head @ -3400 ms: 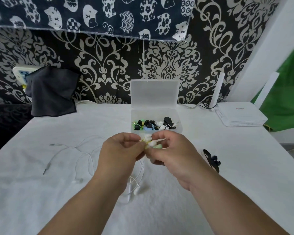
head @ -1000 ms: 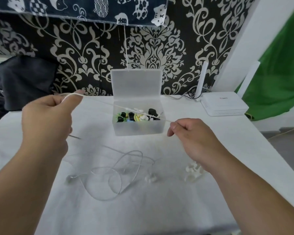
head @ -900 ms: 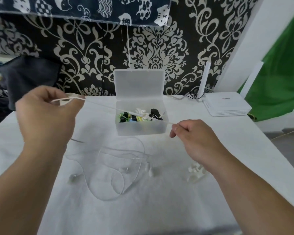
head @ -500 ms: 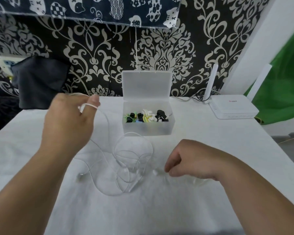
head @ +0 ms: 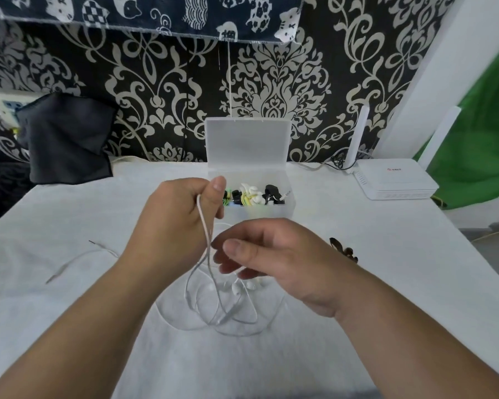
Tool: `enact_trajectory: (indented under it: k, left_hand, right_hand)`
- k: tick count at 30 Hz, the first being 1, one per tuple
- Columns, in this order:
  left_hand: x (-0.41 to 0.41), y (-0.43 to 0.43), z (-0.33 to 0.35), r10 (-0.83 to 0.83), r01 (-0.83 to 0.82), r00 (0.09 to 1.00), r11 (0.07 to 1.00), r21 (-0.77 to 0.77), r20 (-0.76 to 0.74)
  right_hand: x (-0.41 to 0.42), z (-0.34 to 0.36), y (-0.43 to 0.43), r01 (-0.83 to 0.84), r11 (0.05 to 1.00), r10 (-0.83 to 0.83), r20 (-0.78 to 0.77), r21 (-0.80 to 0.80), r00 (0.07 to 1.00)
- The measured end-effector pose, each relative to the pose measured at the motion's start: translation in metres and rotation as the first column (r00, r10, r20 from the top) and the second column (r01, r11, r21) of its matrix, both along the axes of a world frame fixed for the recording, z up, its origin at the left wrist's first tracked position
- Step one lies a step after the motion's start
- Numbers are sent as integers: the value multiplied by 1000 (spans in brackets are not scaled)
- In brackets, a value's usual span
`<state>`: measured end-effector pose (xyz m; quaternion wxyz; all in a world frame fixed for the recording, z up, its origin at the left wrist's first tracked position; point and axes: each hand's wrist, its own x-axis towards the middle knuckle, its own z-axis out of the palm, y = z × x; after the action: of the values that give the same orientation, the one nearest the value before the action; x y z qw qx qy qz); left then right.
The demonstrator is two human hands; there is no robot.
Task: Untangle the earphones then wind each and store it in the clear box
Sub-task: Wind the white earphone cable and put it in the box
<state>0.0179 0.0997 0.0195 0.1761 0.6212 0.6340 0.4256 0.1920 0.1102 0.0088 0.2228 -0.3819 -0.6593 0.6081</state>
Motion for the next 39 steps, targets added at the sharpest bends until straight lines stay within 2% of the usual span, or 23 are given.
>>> enact_trajectory:
  k: [2, 4, 7, 10, 11, 13, 16, 18, 20, 22, 23, 24, 25, 27, 29, 30, 32, 34, 36, 39]
  left_hand:
    - [2, -1, 0, -59, 64, 990, 997, -35, 131]
    - [5, -2, 1, -129, 162, 932, 984, -69, 338]
    - [7, -3, 2, -194, 279, 804, 958, -70, 562]
    - [8, 1, 3, -156, 283, 700, 957, -70, 697]
    - [6, 4, 4, -124, 271, 630, 960, -67, 766]
    - [-4, 9, 8, -81, 243, 434, 970, -30, 897]
    - [-28, 14, 13, -102, 175, 253, 983, 58, 962]
    - [-40, 16, 12, -126, 127, 182, 987, 104, 975]
    - [-56, 19, 8, -186, 124, 68, 976, 176, 980]
    - [-86, 26, 1, -204, 150, -46, 967, 208, 978]
    - [-100, 27, -1, -181, 152, -72, 970, 190, 981]
    - [-113, 26, -10, -139, 150, -62, 978, 147, 988]
    - [-123, 26, -17, -89, 113, 1, 990, 89, 996]
    - [-115, 28, -9, -91, 178, 106, 981, 71, 990]
    - [-81, 23, 0, -78, 181, 294, 983, 24, 953]
    - [-64, 19, 4, -72, 186, 365, 983, 3, 928]
    - [-41, 15, 3, -61, 239, 464, 969, -59, 884]
    - [-26, 12, 1, -94, 306, 542, 948, -91, 835]
    - [-13, 9, -6, -162, 396, 589, 912, -107, 792]
    - [1, 1, -16, -243, 503, 577, 858, -105, 780]
  right_hand:
    - [0, -1, 2, 117, 992, -117, -2, 52, 993]
    - [3, -2, 6, 207, 977, -207, -4, 58, 978]
    - [4, -1, 6, 131, 991, -134, 82, 41, 988]
    - [4, 1, 4, 94, 995, -99, 149, 37, 984]
    - [6, 1, 6, 129, 992, -129, 160, 6, 979]
    - [16, -1, 14, 225, 974, -217, 187, -23, 958]
    - [33, -3, 27, 331, 938, -347, 297, 104, 890]
    - [38, -2, 30, 340, 921, -388, 368, 189, 845]
    - [42, 0, 31, 324, 908, -415, 451, 267, 790]
    - [46, 0, 33, 328, 899, -434, 499, 289, 750]
    - [47, 1, 33, 338, 899, -437, 509, 279, 742]
    - [48, 2, 33, 347, 899, -436, 502, 266, 747]
    - [48, 3, 32, 353, 901, -433, 487, 252, 759]
    - [46, 5, 30, 353, 904, -426, 421, 241, 801]
    - [43, 10, 27, 341, 898, -420, 317, 277, 850]
    - [40, 13, 26, 344, 897, -408, 222, 278, 885]
    - [35, 21, 24, 353, 923, -347, -67, 152, 936]
    - [29, 27, 23, 294, 955, -271, -315, 28, 910]
    - [22, 32, 21, 212, 977, -205, -443, -35, 873]
    - [17, 38, 21, 80, 990, -132, -572, -117, 809]
